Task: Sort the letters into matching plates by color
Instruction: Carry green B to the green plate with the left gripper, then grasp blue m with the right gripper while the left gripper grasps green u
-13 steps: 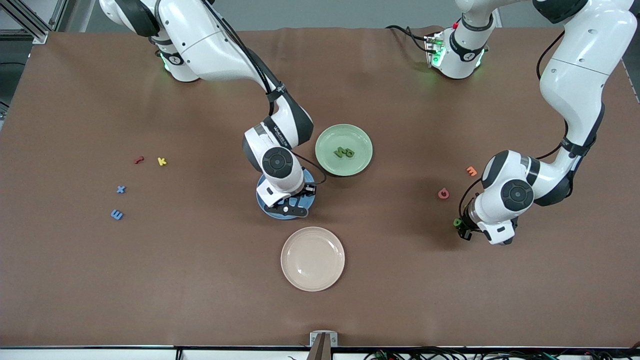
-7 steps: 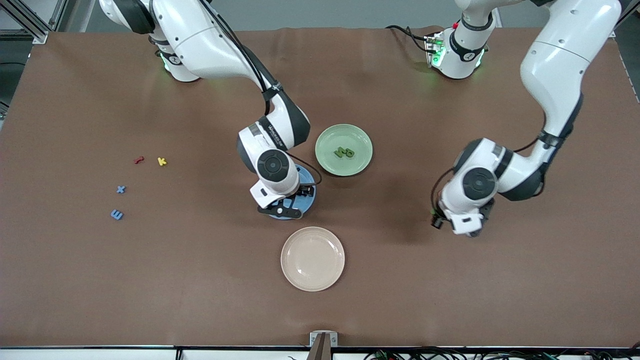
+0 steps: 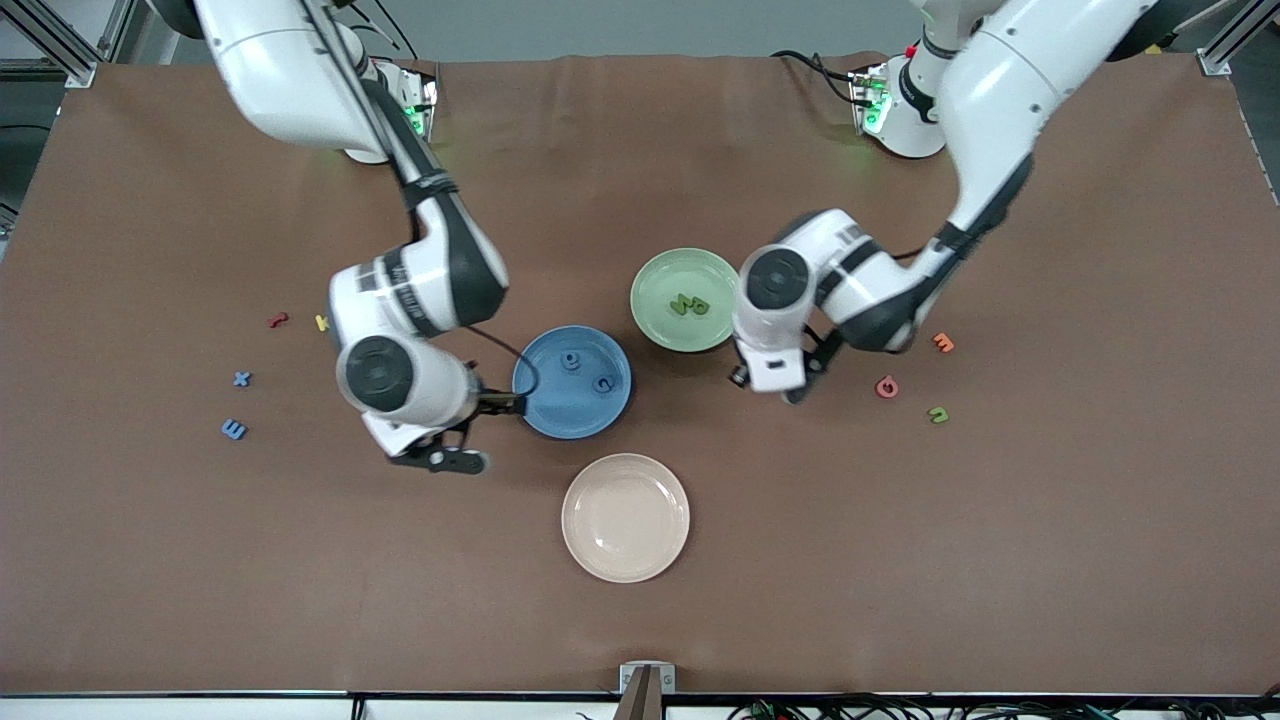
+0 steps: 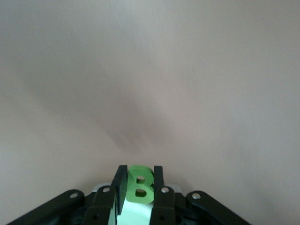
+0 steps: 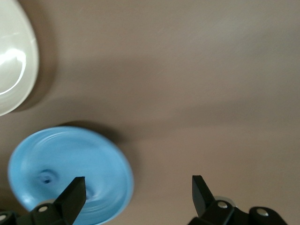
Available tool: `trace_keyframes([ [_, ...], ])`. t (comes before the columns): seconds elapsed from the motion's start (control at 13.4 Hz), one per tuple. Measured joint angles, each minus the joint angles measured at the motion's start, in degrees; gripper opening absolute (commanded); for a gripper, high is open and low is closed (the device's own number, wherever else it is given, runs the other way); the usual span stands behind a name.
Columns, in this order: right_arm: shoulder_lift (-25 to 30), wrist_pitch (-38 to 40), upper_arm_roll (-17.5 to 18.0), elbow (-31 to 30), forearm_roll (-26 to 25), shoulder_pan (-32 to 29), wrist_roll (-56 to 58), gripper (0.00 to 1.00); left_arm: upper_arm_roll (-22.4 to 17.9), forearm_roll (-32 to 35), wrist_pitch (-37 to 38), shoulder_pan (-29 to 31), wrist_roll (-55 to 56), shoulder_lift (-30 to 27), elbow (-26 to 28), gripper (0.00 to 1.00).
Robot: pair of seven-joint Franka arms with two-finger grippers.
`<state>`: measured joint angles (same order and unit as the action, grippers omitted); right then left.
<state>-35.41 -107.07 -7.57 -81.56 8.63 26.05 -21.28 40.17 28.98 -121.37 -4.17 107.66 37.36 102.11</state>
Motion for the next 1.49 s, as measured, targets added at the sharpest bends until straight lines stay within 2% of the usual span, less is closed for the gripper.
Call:
trace_keyframes([
  [0.07,0.51,0.15,0.0,-0.05,-2.52,-1.95,2.19,1.0,-0.04,0.0,0.04,-2.33,2.24,0.0,0.04,0.04],
  [0.15,0.79,0.29,0.0,-0.08,-5.07,-3.42,3.92,1.0,-0.06,0.0,0.06,-4.14,4.07,0.05,0.1,0.18],
  [0.22,0.9,0.31,-0.01,-0.09,-6.65,-4.7,6.02,1.0,-0.07,0.0,0.06,-5.57,5.48,0.16,0.14,0.62],
  [0.3,0.92,0.31,-0.06,-0.09,-7.29,-6.07,8.63,1.0,-0.09,0.0,0.06,-6.53,6.53,0.26,0.14,0.99],
  [0.6,0.93,0.21,-0.31,-0.11,-7.75,-15.03,22.52,1.0,-0.25,0.03,0.06,-6.07,8.65,0.25,-0.12,1.0],
  [0.82,0.93,0.09,-0.3,-0.22,-7.75,-22.54,32.02,1.0,-0.48,0.61,0.44,-2.66,5.94,-1.58,-0.79,0.99],
  [1.04,0.93,-3.22,-0.26,-1.83,-7.76,-28.08,41.7,1.0,-0.69,0.72,5.33,4.88,-10.19,-4.68,-0.54,0.92],
  [1.27,0.88,-11.31,-0.21,-7.57,-7.76,-32.97,51.21,1.0,-0.9,4.59,6.02,13.64,-28.47,-5.37,1.75,0.86],
  [1.49,0.84,-16.47,-0.15,-12.91,-7.76,-34.4,55.02,1.0,-0.92,8.37,5.45,19.88,-40.68,-5.26,3.79,0.83],
])
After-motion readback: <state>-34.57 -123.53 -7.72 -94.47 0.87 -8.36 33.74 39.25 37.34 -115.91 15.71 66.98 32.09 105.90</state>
